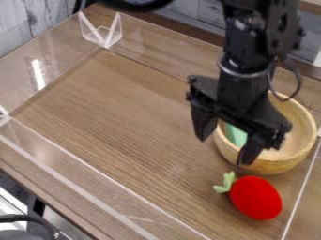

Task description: Move the red object to the right side of the table

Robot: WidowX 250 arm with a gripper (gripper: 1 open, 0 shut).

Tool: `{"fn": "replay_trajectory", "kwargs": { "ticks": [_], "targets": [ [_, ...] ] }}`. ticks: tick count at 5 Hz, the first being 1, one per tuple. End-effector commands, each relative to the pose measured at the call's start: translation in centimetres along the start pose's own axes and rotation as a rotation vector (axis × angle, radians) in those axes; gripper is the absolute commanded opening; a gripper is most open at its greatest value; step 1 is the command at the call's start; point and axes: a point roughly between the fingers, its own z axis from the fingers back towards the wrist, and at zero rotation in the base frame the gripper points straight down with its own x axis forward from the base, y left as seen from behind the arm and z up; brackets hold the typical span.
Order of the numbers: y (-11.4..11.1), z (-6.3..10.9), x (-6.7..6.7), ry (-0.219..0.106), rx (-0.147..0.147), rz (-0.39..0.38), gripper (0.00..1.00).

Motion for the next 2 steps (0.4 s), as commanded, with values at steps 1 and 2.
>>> {"fn": "replay_trajectory", "kwargs": {
  "ticks": [1,2],
  "targets": [
    [0.5,1.9,1.0,-0.072,-0.008,0.021,1.0],
    [0.4,0.6,1.2,-0.061,-0.001,0.078,1.0]
  ]
}}
